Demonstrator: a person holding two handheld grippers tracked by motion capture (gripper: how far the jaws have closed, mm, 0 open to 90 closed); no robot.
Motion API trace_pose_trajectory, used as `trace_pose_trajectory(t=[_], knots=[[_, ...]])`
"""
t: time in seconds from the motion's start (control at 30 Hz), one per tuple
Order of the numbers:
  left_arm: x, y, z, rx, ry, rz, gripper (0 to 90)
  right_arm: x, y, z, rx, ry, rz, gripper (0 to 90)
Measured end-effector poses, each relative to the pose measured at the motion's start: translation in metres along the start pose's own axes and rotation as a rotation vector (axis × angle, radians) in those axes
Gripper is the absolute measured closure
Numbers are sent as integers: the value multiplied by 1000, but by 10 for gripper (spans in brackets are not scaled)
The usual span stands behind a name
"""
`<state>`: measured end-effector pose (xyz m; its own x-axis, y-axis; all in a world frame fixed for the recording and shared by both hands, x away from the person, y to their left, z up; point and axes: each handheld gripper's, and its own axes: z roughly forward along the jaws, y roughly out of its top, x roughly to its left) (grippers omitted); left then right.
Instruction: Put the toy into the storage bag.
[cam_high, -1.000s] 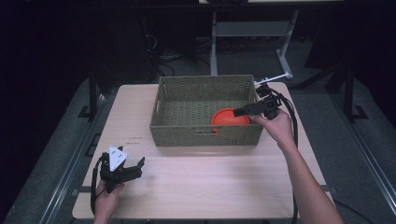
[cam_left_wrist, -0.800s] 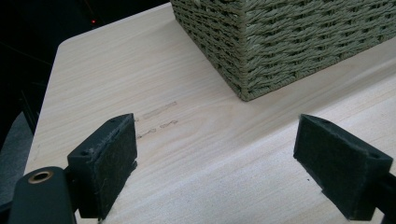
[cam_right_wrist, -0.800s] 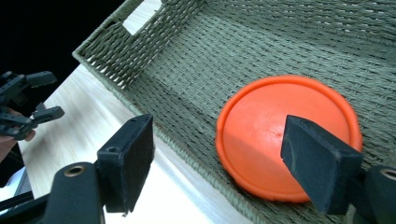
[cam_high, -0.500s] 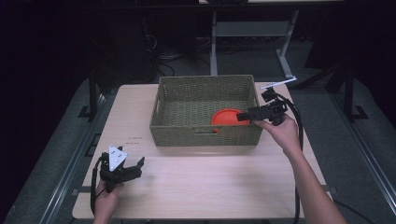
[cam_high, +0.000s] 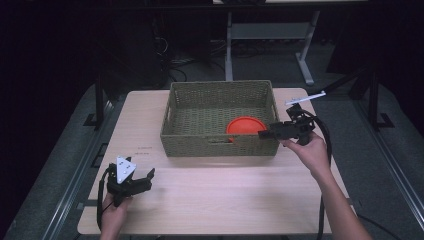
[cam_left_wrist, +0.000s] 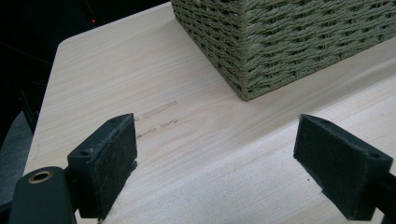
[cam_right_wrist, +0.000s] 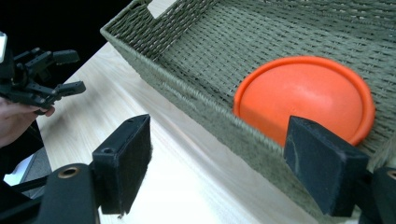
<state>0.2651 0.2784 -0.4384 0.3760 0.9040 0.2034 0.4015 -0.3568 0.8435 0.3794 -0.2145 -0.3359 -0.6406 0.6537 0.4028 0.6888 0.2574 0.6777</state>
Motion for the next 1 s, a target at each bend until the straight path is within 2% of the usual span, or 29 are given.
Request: trace_pose_trajectory(t=[0.57, 1.0], knots=[[0, 0, -1, -1, 2, -7, 128, 2, -35, -16, -30, 18, 2, 209], [0, -1, 0, -6, 0, -15, 128, -6, -63, -29, -66, 24, 31, 206]])
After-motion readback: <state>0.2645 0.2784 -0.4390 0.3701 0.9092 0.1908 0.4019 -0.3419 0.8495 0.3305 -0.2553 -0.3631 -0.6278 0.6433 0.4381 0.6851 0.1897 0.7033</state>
